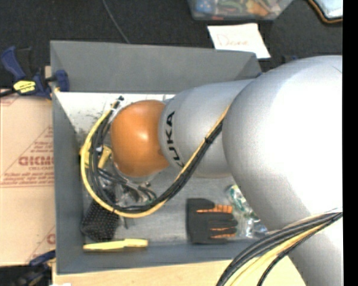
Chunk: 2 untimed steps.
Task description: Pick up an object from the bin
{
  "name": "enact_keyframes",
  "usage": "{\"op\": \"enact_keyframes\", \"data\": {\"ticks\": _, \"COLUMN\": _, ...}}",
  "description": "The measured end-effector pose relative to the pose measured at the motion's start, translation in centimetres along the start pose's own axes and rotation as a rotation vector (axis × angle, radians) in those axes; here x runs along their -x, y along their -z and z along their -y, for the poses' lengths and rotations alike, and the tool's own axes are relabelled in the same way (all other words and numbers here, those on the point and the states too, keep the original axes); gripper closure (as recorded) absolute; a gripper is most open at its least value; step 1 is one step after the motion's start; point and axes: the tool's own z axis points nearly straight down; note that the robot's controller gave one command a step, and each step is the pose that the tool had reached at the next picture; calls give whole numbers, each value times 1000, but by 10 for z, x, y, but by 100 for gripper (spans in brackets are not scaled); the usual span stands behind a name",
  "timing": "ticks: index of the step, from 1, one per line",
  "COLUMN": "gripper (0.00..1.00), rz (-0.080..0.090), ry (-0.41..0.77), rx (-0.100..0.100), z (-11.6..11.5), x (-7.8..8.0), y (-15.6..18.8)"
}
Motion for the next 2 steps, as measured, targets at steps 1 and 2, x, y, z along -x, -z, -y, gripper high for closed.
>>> {"op": "enact_keyframes", "data": {"ticks": 1, "gripper": 100, "rz": 6, "ry": 549, "rx": -2, "z": 42, "x": 46, "y": -4}}
{"op": "enact_keyframes", "data": {"ticks": 2, "gripper": 100, "rz": 6, "ry": 548, "rx": -2, "z": 42, "x": 46, "y": -4}}
